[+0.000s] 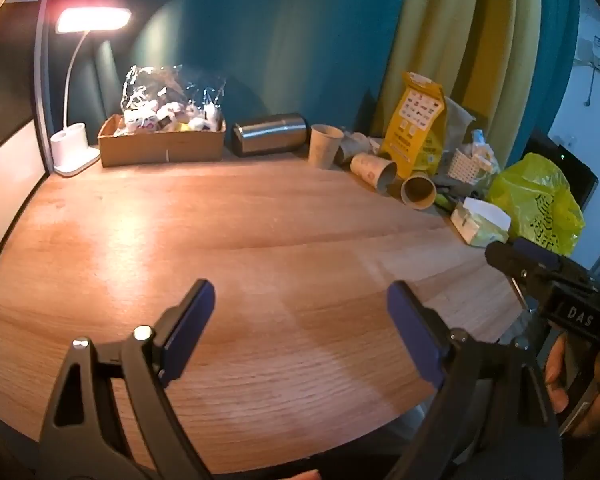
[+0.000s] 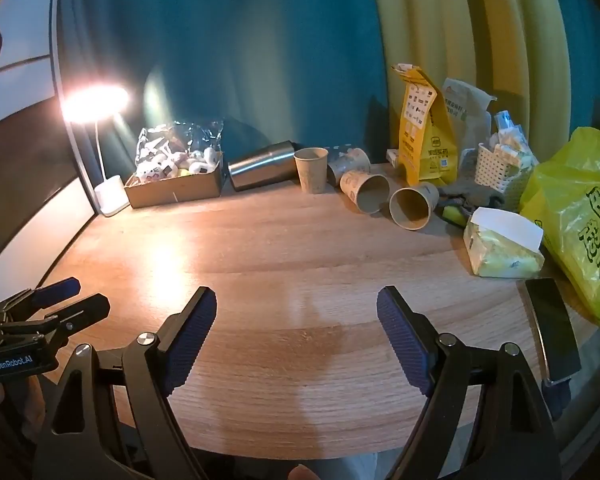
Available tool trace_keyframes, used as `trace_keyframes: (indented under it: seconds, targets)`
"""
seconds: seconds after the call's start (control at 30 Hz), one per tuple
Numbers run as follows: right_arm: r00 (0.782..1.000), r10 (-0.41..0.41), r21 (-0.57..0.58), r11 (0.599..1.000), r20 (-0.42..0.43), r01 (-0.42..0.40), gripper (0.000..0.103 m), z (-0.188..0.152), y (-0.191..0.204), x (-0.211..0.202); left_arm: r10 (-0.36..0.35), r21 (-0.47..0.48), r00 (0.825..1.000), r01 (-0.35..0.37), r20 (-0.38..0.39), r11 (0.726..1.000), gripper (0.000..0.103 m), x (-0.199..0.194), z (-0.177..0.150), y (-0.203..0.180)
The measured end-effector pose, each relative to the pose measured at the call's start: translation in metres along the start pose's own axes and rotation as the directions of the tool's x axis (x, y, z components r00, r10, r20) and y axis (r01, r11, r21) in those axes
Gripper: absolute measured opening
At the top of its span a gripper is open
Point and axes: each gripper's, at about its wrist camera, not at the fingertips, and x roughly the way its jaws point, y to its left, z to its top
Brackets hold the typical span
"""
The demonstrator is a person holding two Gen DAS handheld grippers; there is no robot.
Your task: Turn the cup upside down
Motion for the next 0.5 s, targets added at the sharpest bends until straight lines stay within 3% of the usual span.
trace_keyframes:
  seconds: [0.23,0.33,0.5]
  targets:
    - [1.0,0.001,0.006,1.0,-0.001,-0.001,0.085,0.0032,0.0001,0.0014,0.0,-0.002,1.0,0.0,0.003,1.0,0.089,-0.0005,0.0013,0.0009]
    - [1.0,0.001,0.007,1.0,0.001,-0.001,0.085,0.0026,0.0001,0.0009,-0.033,-0.029,0.999,0.033,-0.001,0.999,0.089,-0.0028,0.0019,0.0068]
    - [1.0,0.006,0.002,1.0,0.005,-0.006,0.085,0.0059,0.0046,0.0005,-0.017,-0.016,1.0,0.017,0.015,1.0,0.089,-0.0071,0.0011,0.0079]
